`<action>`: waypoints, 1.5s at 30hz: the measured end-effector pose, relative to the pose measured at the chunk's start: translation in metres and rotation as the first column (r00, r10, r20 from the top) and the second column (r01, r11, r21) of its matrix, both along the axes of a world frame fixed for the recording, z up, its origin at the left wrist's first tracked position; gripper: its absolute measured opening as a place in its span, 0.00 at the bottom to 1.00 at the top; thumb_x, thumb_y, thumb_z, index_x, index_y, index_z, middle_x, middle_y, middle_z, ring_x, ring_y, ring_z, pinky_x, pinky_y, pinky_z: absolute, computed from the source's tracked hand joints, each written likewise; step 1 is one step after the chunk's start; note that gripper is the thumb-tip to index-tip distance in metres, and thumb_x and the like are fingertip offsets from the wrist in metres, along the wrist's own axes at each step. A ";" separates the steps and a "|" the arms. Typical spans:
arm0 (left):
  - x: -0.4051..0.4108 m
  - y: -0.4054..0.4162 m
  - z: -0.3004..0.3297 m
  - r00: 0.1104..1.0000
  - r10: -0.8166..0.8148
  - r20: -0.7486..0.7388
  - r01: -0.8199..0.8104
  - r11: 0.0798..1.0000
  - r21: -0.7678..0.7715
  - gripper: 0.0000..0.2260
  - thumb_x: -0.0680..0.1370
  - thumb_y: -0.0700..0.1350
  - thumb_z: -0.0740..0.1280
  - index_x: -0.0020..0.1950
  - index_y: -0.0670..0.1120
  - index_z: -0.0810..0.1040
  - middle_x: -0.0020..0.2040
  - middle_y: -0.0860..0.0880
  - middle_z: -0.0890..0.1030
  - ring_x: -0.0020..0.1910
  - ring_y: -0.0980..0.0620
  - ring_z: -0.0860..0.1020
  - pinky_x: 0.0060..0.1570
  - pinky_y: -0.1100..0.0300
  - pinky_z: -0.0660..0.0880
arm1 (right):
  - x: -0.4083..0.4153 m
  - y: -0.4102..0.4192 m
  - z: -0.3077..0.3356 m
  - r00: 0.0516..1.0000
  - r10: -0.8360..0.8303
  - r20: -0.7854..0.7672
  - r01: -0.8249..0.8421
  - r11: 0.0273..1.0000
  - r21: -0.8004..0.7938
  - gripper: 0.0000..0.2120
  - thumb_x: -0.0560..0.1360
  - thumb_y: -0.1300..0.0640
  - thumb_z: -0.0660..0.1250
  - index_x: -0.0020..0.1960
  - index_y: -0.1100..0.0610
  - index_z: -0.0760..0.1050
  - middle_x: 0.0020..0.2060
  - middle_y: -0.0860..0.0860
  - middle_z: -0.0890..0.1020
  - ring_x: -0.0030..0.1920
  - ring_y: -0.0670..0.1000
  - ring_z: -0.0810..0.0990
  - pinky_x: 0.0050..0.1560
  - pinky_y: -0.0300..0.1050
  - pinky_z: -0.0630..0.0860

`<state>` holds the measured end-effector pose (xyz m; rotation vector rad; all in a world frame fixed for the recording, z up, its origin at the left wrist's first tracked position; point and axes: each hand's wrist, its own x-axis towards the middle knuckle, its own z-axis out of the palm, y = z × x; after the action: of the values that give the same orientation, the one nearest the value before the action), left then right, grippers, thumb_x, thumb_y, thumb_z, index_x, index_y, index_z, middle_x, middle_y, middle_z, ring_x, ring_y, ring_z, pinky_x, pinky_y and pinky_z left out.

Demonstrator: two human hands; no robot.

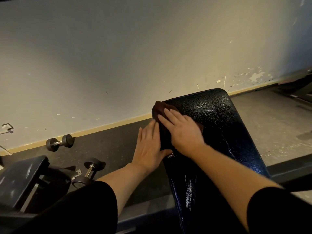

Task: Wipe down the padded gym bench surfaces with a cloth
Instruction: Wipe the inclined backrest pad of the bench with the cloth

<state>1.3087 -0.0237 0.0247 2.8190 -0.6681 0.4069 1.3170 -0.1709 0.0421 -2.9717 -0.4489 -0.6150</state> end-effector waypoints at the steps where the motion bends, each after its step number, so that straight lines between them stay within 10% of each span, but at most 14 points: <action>1: -0.001 0.000 -0.002 1.000 0.000 -0.007 0.000 1.000 0.019 0.44 0.75 0.58 0.66 0.77 0.41 0.41 0.78 0.45 0.45 0.77 0.48 0.45 0.75 0.49 0.42 | 0.006 -0.014 0.005 1.000 -0.007 -0.004 0.007 1.000 -0.012 0.34 0.76 0.57 0.59 0.78 0.48 0.48 0.78 0.50 0.50 0.77 0.51 0.49 0.74 0.51 0.53; 6: 0.001 -0.001 -0.005 1.000 0.011 -0.029 -0.010 0.999 0.038 0.44 0.77 0.60 0.63 0.77 0.44 0.36 0.78 0.48 0.39 0.77 0.50 0.41 0.75 0.51 0.38 | 0.017 -0.016 0.019 0.932 -0.358 -0.064 0.361 0.889 0.283 0.32 0.76 0.59 0.58 0.78 0.51 0.51 0.78 0.51 0.52 0.77 0.53 0.50 0.72 0.53 0.56; 13: 0.001 0.001 -0.005 0.999 0.025 -0.036 -0.026 0.999 -0.023 0.42 0.75 0.61 0.63 0.78 0.47 0.41 0.78 0.51 0.44 0.76 0.52 0.41 0.75 0.49 0.39 | 0.017 -0.001 0.022 1.000 0.005 0.004 -0.005 0.997 -0.071 0.31 0.76 0.58 0.59 0.77 0.48 0.54 0.77 0.50 0.56 0.73 0.53 0.58 0.65 0.52 0.63; 19: 0.001 0.000 -0.008 0.998 0.033 -0.048 -0.034 0.999 -0.022 0.42 0.77 0.60 0.62 0.77 0.47 0.37 0.78 0.52 0.39 0.76 0.53 0.38 0.74 0.50 0.37 | 0.013 -0.015 0.021 0.923 -0.375 -0.092 0.386 0.900 0.204 0.34 0.73 0.59 0.63 0.77 0.50 0.55 0.76 0.52 0.57 0.72 0.55 0.59 0.64 0.53 0.64; 25: 0.001 0.002 -0.007 0.999 0.024 -0.049 -0.026 0.998 -0.051 0.41 0.76 0.60 0.63 0.78 0.48 0.41 0.79 0.52 0.43 0.76 0.54 0.40 0.74 0.52 0.37 | -0.010 -0.012 0.015 0.996 0.039 -0.077 -0.045 0.996 -0.079 0.34 0.75 0.58 0.63 0.77 0.48 0.53 0.77 0.49 0.53 0.74 0.51 0.55 0.67 0.51 0.62; 31: 0.000 0.001 -0.006 0.998 0.029 -0.054 -0.031 0.999 -0.037 0.41 0.77 0.60 0.62 0.78 0.47 0.39 0.78 0.52 0.39 0.76 0.53 0.39 0.75 0.52 0.38 | 0.002 -0.018 0.019 0.927 -0.362 -0.101 0.375 0.906 0.195 0.34 0.73 0.59 0.64 0.76 0.49 0.56 0.77 0.50 0.57 0.73 0.54 0.58 0.66 0.54 0.63; 38: -0.002 0.002 -0.006 0.998 0.021 -0.057 -0.025 0.997 -0.069 0.41 0.76 0.59 0.63 0.78 0.47 0.42 0.79 0.52 0.43 0.77 0.53 0.42 0.75 0.51 0.40 | -0.010 -0.011 0.009 0.998 0.012 -0.064 -0.016 0.998 -0.056 0.36 0.74 0.57 0.65 0.77 0.47 0.53 0.77 0.49 0.54 0.75 0.50 0.55 0.66 0.51 0.62; 45: -0.001 -0.001 -0.003 0.998 0.023 -0.052 -0.023 1.000 0.004 0.41 0.76 0.59 0.63 0.78 0.45 0.42 0.79 0.49 0.42 0.77 0.50 0.41 0.75 0.51 0.39 | -0.005 -0.006 0.013 0.933 -0.344 -0.104 0.355 0.927 0.120 0.32 0.75 0.57 0.61 0.77 0.49 0.53 0.77 0.51 0.54 0.74 0.53 0.56 0.65 0.54 0.64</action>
<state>1.3076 -0.0248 0.0214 2.8320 -0.6267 0.3353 1.3120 -0.1772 0.0552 -2.9474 0.1335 -0.5218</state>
